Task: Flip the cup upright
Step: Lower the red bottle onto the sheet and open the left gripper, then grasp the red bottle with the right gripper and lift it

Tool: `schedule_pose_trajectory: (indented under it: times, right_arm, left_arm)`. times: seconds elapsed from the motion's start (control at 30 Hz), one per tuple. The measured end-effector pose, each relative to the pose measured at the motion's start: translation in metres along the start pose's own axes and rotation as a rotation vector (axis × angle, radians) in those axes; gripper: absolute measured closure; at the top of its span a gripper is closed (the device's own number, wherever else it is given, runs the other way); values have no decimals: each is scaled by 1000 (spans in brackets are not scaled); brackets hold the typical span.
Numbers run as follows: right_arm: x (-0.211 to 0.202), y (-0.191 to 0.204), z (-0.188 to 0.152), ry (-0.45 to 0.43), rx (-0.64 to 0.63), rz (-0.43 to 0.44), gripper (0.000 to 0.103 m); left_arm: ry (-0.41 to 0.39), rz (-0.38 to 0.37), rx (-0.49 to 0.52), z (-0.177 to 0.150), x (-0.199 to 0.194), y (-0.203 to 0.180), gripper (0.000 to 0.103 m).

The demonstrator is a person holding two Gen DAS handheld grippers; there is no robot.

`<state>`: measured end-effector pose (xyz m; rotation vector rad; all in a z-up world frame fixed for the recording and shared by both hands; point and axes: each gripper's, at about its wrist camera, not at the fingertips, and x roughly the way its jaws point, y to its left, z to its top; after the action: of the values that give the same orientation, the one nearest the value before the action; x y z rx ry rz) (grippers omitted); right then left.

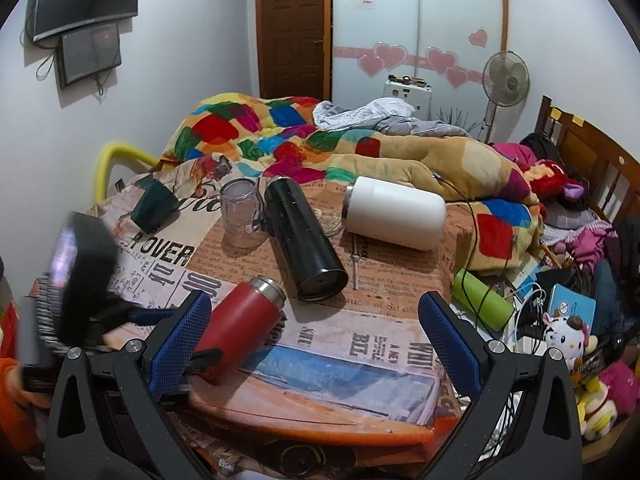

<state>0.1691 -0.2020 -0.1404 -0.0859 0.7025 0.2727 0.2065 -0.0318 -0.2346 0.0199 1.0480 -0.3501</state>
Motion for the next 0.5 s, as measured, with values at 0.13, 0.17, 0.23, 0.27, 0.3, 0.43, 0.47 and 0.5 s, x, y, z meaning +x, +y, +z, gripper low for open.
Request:
schedule_pose_trajectory:
  times: [0.13,0.17,0.23,0.27,0.3,0.43,0.47,0.5]
  right_arm:
    - [22,14,0,56,-14,34,0]
    - [31,19,0,80,-16,50,0]
    - [44,25,-3,119,-15,63,2]
    - [52,28,-4,141,-15,68,2]
    - [60,31,-5,160,-14,72,3]
    - [89,34,-9,256,32,103,9]
    - [98,33,-11,290,63,126,12]
    - [103,32,-13,312,82,141,13]
  left_arm:
    - [-67,83,-40,-10,-28,24,32]
    - [-83,111,-48,-12,-34,30,31]
    - [-117,160,-72,-20,-44,43,30]
    - [-131,186,-84,-23,-49,49,30]
    - [-143,208,-91,-26,-53,55,30]
    - [-177,272,-106,-37,-62,70,29]
    - [-181,284,-108,-41,-62,71,29]
    - [-184,293,-108,-43,-63,73,29]
